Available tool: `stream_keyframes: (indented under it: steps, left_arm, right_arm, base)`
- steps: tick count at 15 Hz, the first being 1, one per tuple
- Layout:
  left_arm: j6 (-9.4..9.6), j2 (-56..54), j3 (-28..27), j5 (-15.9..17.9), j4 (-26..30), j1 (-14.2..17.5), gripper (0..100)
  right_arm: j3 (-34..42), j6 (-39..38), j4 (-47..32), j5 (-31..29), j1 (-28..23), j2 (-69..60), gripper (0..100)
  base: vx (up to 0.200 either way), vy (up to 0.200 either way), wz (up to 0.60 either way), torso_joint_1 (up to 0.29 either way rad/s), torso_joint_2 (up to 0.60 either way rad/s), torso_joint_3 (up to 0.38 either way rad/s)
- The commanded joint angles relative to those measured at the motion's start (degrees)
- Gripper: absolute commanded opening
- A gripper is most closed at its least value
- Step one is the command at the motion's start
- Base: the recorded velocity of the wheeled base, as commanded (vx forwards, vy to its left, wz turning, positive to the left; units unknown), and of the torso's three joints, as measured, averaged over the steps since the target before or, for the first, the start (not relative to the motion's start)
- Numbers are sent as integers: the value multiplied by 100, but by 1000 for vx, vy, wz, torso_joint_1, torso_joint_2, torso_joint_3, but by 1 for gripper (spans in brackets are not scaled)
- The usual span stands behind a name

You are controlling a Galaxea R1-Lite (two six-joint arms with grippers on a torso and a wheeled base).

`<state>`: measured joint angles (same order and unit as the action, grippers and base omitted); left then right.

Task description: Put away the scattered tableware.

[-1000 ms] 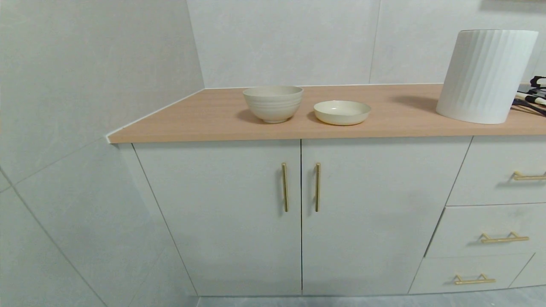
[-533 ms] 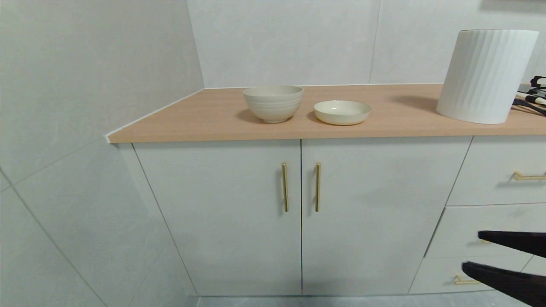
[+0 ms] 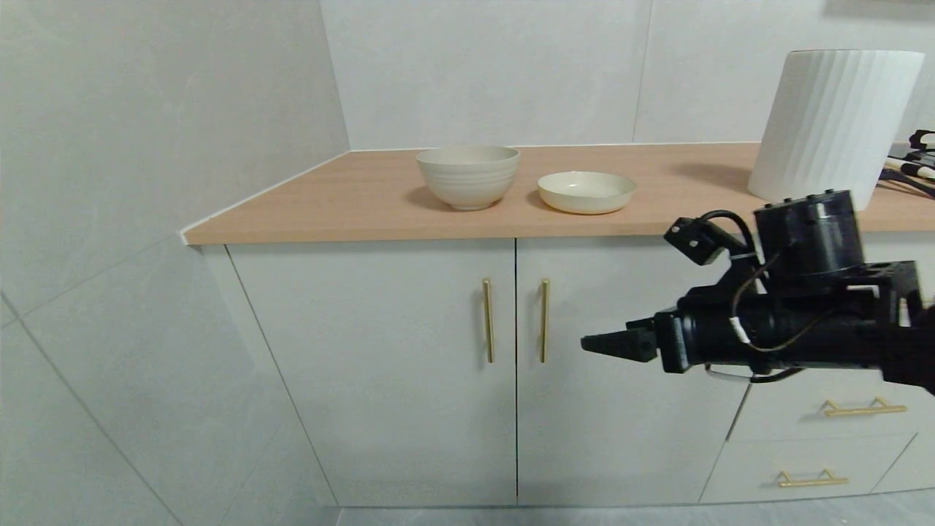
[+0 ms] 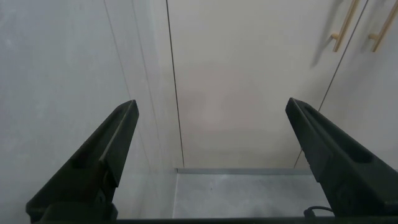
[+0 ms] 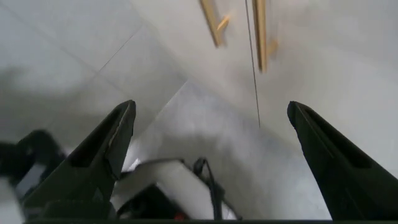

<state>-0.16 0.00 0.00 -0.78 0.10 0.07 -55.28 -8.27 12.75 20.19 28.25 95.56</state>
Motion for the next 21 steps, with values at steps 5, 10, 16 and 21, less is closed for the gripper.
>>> stream_keyframes:
  steps: [5,10,16,21]
  left_arm:
    - [-2,0,0,-1,-1,1,100]
    - [-2,0,0,-1,-1,1,100]
    - [-2,0,0,-1,-1,1,100]
    - [-2,0,0,-1,-1,1,100]
  right_arm:
    - [-448,-386,1432,-24,164,1729,100]
    - [-439,-676,2249,-76,173,2019,100]
    - [-501,-1248,3603,-639,383,2634,100]
    - [-501,-1547,3787,-639,524,2740,100]
  base:
    - [0,0,0,0,0,0]
    - [0,0,0,0,0,0]
    - [0,0,0,0,0,0]
    - [0,0,0,0,0,0]
